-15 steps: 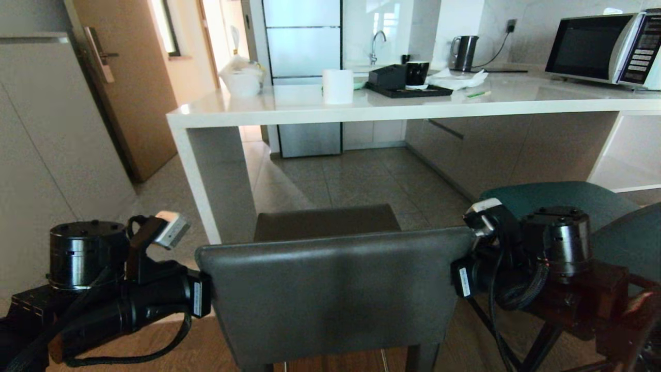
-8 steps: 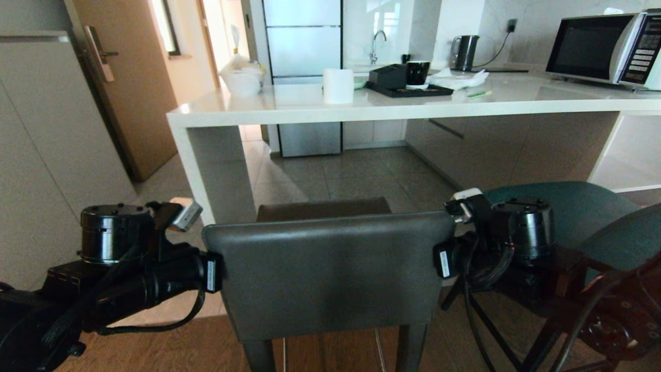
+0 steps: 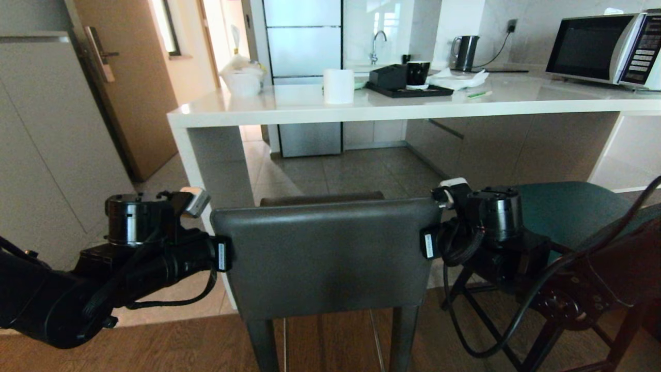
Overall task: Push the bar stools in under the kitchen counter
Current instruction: Push the gray chair back under the dining table
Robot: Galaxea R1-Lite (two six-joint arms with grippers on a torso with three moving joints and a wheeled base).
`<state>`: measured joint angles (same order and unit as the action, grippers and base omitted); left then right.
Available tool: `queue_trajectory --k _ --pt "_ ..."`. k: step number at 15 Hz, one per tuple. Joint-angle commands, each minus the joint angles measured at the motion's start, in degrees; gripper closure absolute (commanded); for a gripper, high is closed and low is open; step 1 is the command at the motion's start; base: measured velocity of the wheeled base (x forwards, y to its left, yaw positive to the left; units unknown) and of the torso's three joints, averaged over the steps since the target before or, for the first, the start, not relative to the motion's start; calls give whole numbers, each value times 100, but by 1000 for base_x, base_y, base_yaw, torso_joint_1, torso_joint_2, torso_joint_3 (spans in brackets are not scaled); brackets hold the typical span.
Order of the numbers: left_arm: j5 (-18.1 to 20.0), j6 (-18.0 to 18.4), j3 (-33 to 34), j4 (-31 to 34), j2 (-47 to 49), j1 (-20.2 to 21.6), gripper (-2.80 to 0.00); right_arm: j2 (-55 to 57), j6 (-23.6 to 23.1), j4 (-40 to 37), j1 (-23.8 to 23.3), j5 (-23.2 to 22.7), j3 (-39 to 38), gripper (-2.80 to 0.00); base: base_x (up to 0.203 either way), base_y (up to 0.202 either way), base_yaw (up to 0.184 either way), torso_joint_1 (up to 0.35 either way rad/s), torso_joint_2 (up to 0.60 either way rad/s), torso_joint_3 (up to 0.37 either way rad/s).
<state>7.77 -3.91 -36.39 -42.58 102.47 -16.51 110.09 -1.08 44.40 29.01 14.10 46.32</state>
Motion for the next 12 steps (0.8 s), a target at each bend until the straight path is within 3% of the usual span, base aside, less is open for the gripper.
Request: queue_trajectory --k 1,4,7,12 --pt "18 1 -269 -54 236 8 0 169 -10 34 -7 50 249 0 0 0 0 0 0 0" --pt "11 21 -657 -57 548 42 0 459 -2 34 -1 120 521 0 0 0 0 0 0 0" --pt "13 22 -878 -65 805 50 0 775 320 34 -2 270 899 0 0 0 0 0 0 0" --pt "48 15 -506 -37 385 11 0 769 346 34 124 277 861 0 0 0 0 0 0 0"
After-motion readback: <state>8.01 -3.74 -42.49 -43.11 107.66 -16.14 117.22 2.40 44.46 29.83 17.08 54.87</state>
